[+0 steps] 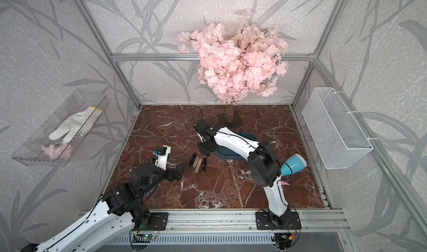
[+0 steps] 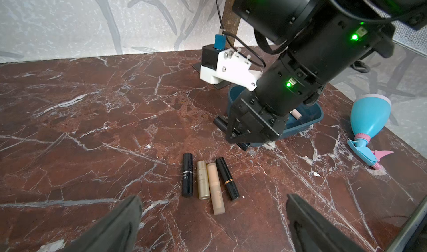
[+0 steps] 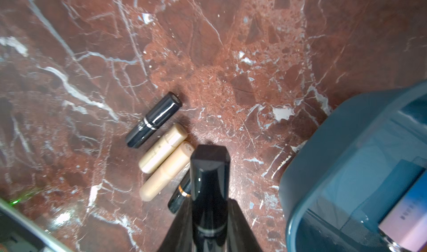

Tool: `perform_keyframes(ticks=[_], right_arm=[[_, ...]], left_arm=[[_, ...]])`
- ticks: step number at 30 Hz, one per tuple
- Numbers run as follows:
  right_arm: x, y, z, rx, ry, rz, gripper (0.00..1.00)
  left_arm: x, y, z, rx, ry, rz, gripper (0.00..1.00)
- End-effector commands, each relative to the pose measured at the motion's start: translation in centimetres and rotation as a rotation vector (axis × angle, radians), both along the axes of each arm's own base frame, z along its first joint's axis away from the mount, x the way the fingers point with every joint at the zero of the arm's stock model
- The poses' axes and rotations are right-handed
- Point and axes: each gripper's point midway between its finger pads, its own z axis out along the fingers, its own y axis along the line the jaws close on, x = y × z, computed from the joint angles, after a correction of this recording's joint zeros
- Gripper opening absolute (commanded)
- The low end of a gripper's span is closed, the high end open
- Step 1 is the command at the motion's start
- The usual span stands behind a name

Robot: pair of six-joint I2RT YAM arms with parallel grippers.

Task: Put the lipstick into the storage box
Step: Pick up the lipstick at the center of the board, then place the lipstick in the storage box.

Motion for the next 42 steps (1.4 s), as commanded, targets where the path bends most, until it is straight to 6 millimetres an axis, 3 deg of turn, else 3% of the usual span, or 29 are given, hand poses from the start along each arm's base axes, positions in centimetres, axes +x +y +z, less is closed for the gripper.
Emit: perform_keyframes(ticks=[1,9,23,34,42], right_arm=[[0.0,0.0,3.1,0.061,-0.016,-0.018,0.22],[0.5,-1.1,4.3,0.109,-0.011,-0.063,0.22],[2.8,-7.5,4.6,0.128,-0.017,-0.213,0.22],[3.9,-13.2,1.9,0.071,0.009,-0.316,0.22],[4.0,-15.4,-0.8,0.012,0.038,-0.352,0.22]], left_arm=[[0.1,-0.8,0.9,-0.032,-0.021,-0.031,1.00],[0.3,-3.2,1.2,-0.014,-0.020,-0.140,1.00],[2.0,-6.2,0.6,0.006,-0.002,-0.204,1.00],[3.0,-7.7,0.6,0.003,0.003,-0.225,1.00],[3.4,-8.9,0.3,-0.004,0.029,-0.252,1.00]])
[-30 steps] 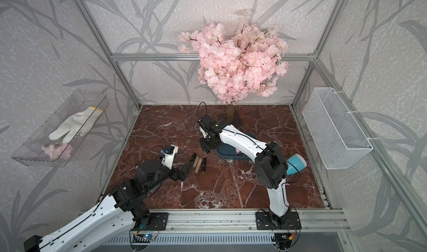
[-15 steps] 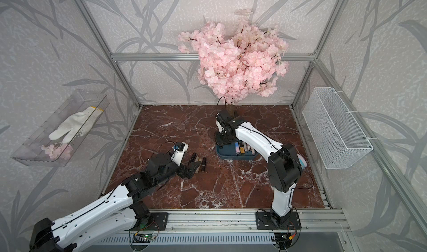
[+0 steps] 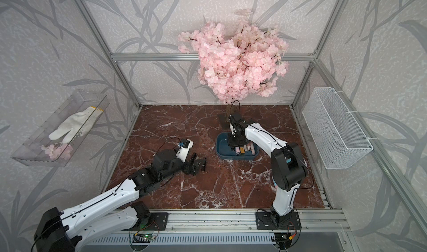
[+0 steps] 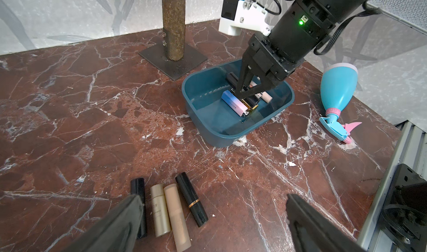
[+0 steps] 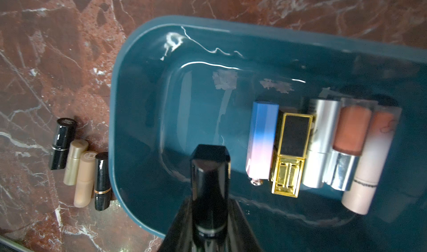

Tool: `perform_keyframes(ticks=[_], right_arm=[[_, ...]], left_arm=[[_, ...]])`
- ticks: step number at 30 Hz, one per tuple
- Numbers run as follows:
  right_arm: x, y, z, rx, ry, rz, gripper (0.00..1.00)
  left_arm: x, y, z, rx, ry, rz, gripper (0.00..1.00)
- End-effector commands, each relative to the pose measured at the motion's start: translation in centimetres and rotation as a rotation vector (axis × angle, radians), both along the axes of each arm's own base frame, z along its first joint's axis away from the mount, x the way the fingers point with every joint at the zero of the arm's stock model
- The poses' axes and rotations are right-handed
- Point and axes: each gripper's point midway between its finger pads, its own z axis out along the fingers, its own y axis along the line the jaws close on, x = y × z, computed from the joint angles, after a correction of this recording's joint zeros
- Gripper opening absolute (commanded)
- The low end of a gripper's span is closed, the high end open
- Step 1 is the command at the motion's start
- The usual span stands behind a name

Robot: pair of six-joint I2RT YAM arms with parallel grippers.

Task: Put the lipstick into the storage box
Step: Place the lipstick in the storage box.

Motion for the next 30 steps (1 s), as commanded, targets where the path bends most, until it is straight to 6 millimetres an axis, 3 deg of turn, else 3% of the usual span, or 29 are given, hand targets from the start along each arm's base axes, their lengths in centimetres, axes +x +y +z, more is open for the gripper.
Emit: perform_keyframes(ticks=[1,9,30], right_arm=[[0.3,-0.7,-0.2,-0.023,-0.017,0.002,0.22],[1.0,-0.9,-2.0,-0.057,0.005,0.014,0.22],[3.7,-0.9,-4.8,-0.132,0.018,-0.010,0.22]], left_arm=[[0.5,-1.0,2.2,-0.046,-0.037,-0.023,1.00],[0.5,-1.6,2.0,-0.055,-0.011,-0.039,1.00],[0.7,-1.0,1.6,-0.026,-0.011,-0.015,1.00]])
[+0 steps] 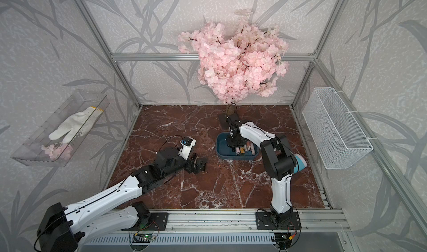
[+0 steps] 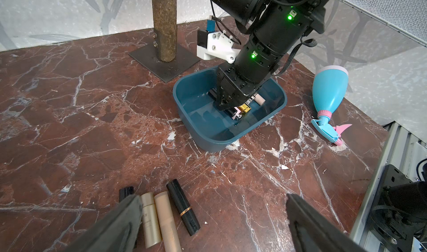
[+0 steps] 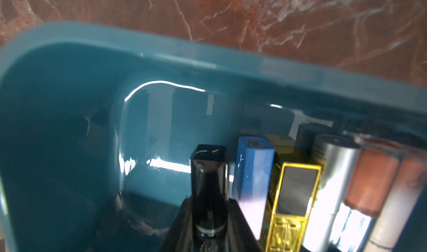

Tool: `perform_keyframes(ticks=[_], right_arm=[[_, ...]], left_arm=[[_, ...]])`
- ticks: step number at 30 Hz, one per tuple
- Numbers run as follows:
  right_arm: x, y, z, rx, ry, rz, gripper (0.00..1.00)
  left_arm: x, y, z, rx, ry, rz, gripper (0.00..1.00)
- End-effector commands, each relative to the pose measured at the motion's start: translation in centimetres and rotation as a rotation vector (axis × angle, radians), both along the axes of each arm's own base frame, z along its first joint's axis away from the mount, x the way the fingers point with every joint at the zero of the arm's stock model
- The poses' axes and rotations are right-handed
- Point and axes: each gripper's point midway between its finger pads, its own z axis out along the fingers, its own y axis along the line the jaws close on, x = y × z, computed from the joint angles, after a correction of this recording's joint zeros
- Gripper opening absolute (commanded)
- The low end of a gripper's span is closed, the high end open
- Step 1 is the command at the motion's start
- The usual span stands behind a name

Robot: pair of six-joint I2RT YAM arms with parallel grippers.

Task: Put the lipstick into the storage box
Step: Place the lipstick in the storage box.

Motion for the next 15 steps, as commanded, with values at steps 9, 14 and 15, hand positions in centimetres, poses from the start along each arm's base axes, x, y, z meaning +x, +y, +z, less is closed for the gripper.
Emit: perform_keyframes(ticks=[9,14,15], right_arm=[[1.3,-0.7,-1.2,-0.062,-0.003,-0.010,0.23],[1.2,-0.9,-1.6,-0.073,0.003,-0.005,0.24],[1.2,-0.9,-1.7,-0.075,0.005,-0.004,0.24]], left_arm=[[0.8,0.3,1.1,0.006,-0.028,0.029,1.00],[0.9,0.2,0.9,0.012,-0.025,0.033,1.00],[0.9,0.2,1.0,0.010,-0.024,0.033,1.00]])
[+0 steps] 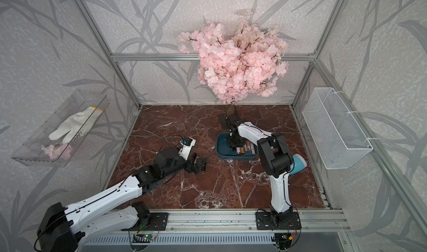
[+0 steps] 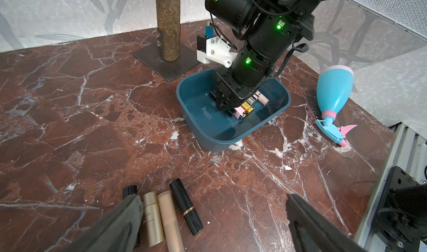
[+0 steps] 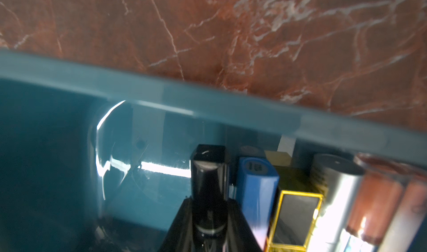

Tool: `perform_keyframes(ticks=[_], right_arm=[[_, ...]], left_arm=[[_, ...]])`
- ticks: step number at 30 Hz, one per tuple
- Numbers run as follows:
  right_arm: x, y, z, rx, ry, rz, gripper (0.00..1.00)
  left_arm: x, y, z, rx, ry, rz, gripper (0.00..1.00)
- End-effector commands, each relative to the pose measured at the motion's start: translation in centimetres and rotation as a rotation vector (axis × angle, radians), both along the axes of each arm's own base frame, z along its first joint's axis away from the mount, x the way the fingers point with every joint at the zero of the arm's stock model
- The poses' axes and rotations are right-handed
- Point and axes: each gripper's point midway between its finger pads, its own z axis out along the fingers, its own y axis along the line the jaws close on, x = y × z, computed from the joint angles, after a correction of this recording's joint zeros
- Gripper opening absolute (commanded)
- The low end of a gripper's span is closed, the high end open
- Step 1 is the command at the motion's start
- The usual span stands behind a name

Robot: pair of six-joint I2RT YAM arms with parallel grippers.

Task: Put the lipstick into the storage box
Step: Place the lipstick in the storage box.

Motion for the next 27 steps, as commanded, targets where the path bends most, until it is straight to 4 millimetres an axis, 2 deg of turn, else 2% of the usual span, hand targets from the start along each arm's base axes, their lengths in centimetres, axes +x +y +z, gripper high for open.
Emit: perform_keyframes(ticks=[1,11,19,27], right_arm=[[0.5,-0.5,-0.4,-0.032,0.001,0.001,0.25],[0.1,-0.9,-1.0,-0.054,0.012,0.010,0.30],[0.3,-0.9,-0.7,-0.055,0.006,0.010,0.32],[0.3,-0.8,1.1,-0.034,-0.022,0.002,0.32]], left_arm=[[0.7,-0.1,1.2,-0.003,-0.021,0.013,1.00],[0.9,-0.3,1.1,-0.001,-0.018,0.011,1.00],[0.9,-0.2,1.1,0.004,-0.024,0.015,1.00],[1.0,-0.2,1.2,-0.002,-0.027,0.021,1.00]])
